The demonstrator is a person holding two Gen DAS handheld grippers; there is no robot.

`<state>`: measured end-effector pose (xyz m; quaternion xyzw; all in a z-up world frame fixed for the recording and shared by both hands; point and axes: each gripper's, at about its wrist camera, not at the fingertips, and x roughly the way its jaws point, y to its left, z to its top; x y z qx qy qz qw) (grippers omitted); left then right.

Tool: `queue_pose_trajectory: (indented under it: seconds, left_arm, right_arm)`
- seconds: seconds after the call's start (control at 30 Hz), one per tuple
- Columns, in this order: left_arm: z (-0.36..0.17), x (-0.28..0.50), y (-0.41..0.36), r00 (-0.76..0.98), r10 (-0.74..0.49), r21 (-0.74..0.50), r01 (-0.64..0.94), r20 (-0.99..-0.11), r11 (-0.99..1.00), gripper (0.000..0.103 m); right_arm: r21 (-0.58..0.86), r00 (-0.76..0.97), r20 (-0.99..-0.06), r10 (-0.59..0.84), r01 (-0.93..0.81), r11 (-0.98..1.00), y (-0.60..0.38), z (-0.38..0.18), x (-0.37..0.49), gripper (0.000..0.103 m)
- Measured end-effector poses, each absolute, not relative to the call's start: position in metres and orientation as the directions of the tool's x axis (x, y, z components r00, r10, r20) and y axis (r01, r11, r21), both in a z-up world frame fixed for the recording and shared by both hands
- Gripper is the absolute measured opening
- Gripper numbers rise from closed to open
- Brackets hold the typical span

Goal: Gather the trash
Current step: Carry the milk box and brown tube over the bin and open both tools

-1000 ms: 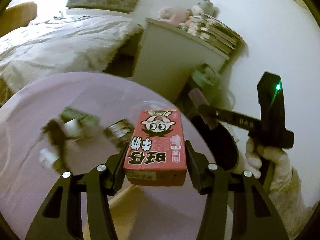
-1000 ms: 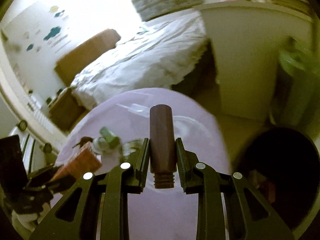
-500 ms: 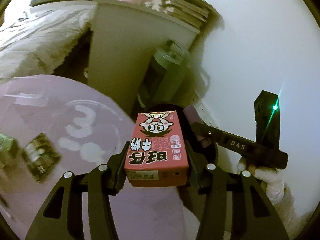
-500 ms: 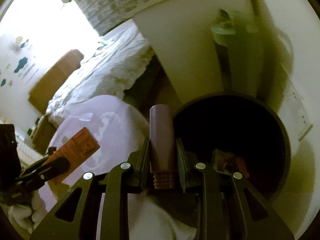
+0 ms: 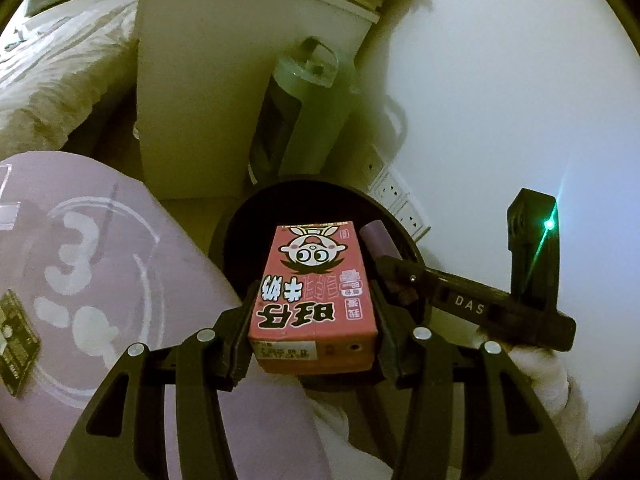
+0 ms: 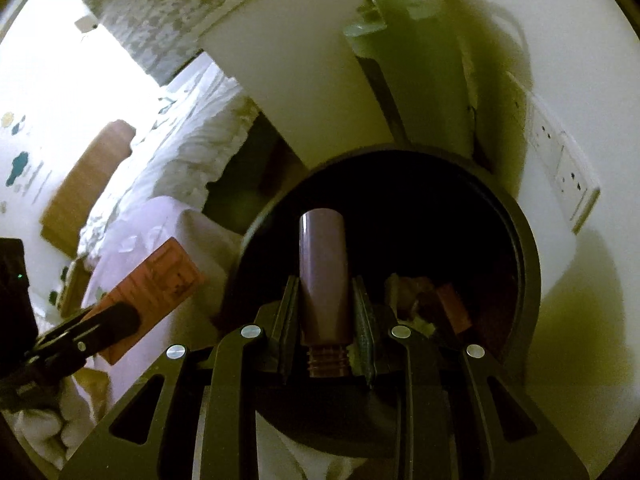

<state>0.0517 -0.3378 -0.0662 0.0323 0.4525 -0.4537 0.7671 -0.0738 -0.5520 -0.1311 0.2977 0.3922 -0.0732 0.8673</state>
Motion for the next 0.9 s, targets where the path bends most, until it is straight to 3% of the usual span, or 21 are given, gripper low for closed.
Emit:
queue_pose_trajectory:
  seconds: [0.9]
  left_arm:
    - [-0.088,0.051,-0.376,0.133,-0.615,-0.344,0.729,-0.777,0.592,0.053]
  right_arm:
    - [0.489,0.644,-0.757,0.115,0.440,0.753,-0.567,-0.165,-0.083,0.028]
